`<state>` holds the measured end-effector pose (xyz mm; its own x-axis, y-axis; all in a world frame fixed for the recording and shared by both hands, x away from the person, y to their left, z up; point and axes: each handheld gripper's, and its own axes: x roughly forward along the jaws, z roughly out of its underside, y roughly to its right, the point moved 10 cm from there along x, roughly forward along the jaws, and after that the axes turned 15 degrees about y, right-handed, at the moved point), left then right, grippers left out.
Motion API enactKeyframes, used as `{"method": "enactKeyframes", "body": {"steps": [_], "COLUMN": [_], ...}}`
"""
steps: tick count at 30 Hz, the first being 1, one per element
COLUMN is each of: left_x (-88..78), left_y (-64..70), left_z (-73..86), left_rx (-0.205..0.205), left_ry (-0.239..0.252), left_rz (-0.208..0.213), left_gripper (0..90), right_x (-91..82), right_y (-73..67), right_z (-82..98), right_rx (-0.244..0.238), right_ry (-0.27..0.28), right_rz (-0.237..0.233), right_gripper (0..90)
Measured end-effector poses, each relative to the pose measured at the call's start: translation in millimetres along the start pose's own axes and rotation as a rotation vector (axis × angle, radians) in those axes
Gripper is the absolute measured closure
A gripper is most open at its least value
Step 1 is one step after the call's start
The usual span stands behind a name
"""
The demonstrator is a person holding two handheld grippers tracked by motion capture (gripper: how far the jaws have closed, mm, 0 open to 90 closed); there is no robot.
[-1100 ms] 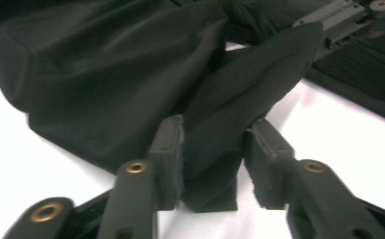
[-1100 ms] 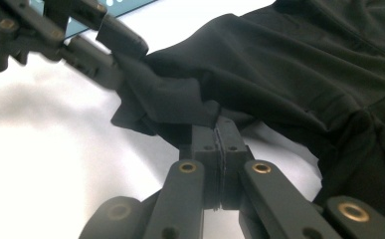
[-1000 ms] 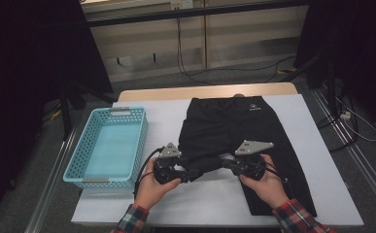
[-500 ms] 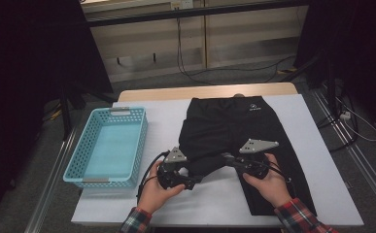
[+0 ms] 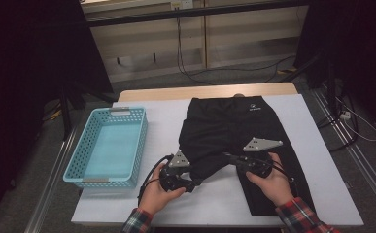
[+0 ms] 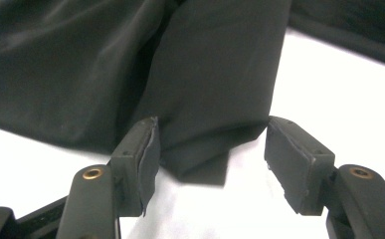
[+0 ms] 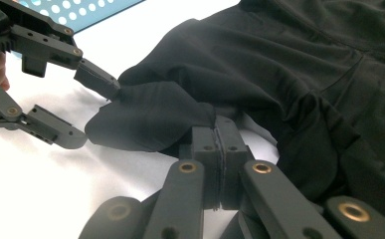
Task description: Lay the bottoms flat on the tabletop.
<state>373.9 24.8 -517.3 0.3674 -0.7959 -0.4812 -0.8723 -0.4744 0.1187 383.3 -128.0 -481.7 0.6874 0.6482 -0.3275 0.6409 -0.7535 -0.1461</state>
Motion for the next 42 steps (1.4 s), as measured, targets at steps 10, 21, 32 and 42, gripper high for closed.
{"method": "enactKeyframes", "body": {"steps": [10, 21, 32, 42], "left_x": [-0.2, -7.8, -36.0, -31.4], "left_y": [-4.0, -0.8, -25.0, -26.6], "left_z": [2.1, -12.6, -32.5, -28.7], "left_rx": [0.010, -0.093, -0.145, -0.171], "left_ry": [-0.017, 0.020, 0.134, 0.132], "left_rz": [-0.021, 0.008, -0.036, -0.023], "left_gripper": [60.3, 89.4, 89.9, 86.7], "right_x": [-1.1, -0.2, 2.0, 2.8], "right_y": [4.9, 3.6, -0.6, -1.4], "right_z": [0.4, 1.9, 7.5, 12.5], "right_rx": [0.007, 0.009, 0.005, -0.001], "right_ry": [0.000, -0.008, -0.039, -0.065], "right_rz": [0.009, 0.000, -0.023, -0.026], "right_gripper": [90.0, 90.0, 90.0, 90.0]}}
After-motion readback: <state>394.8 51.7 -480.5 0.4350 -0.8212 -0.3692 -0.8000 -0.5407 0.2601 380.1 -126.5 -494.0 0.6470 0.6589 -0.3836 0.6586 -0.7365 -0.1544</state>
